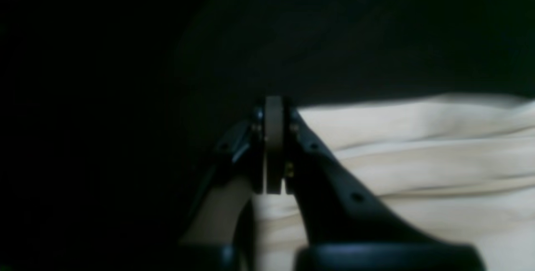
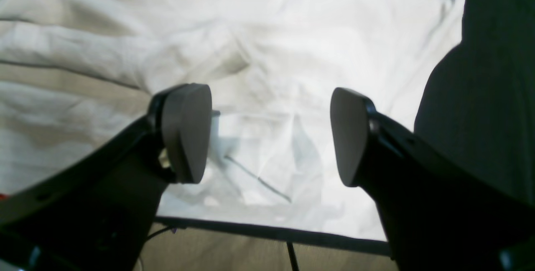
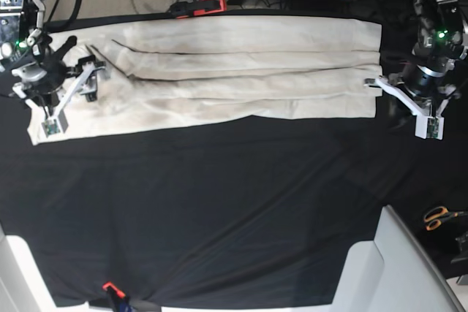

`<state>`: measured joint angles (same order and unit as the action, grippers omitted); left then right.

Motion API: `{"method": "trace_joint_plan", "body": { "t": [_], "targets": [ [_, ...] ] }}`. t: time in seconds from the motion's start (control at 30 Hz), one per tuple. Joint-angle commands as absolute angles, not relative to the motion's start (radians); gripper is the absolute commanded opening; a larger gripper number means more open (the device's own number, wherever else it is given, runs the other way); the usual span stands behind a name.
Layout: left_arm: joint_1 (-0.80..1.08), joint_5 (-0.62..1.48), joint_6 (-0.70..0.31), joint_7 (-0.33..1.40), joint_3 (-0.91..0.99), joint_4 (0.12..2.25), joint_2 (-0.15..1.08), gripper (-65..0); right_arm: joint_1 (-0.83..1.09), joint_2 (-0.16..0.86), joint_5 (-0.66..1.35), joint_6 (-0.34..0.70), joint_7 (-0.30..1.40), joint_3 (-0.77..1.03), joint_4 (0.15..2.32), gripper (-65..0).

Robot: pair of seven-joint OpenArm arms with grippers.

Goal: Fold the T-shirt properly
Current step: 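Open the left gripper, release the strip end, and raise it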

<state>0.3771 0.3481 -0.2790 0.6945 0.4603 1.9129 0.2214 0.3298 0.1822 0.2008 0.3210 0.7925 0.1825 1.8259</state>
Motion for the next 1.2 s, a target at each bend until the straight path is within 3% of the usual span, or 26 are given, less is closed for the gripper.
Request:
{"method": "trace_joint_plan", "body": {
  "t": [0.0, 0.3, 0.4, 0.57, 0.63, 0.73, 0.8, 1.07, 1.17],
  "targets": [
    [0.375, 0.383, -0.266, 0.687, 0.495, 1.923, 0.249, -65.0, 0.326, 0.194, 0.200, 0.318, 0.776, 0.186, 1.840, -23.1],
    [0.406, 0.639, -0.268, 0.858, 0.595, 1.742, 0.363, -65.0, 0.328, 0.194, 0.200, 0.318, 0.776, 0.186, 1.839, -23.1],
    [0.435, 0.674, -0.367, 0.858, 0.601, 1.716, 0.394, -65.0, 0.329, 0.194, 0.200, 0.318, 0.776, 0.186, 1.839, -23.1],
    [0.467, 0.676, -0.596, 0.858, 0.691, 1.641, 0.390, -48.4, 0.329, 0.194, 0.200, 0.318, 0.776, 0.186, 1.839, -23.1],
    [0.464, 0.676, -0.651, 0.858, 0.720, 1.573, 0.390, -35.7, 0.329, 0.194, 0.200, 0.318, 0.776, 0.186, 1.839, -23.1],
    [0.444, 0.676, -0.698, 0.855, 0.736, 1.475, 0.390, -11.4, 0.331, 0.194, 0.200, 0.318, 0.776, 0.186, 1.839, -23.1],
    [0.430, 0.676, -0.698, 0.855, 0.739, 1.429, 0.390, -2.6, 0.331, 0.194, 0.200, 0.320, 0.776, 0.186, 1.839, -23.1],
    [0.372, 0.674, -0.698, 0.746, 0.725, 1.265, 0.383, -2.8, 0.332, 0.194, 0.200, 0.320, 0.776, 0.185, 1.839, -23.1],
    [0.371, 0.674, -0.698, 0.691, 0.638, 1.241, 0.381, -2.8, 0.332, 0.194, 0.200, 0.320, 0.776, 0.185, 1.837, -23.1]
  ]
}}
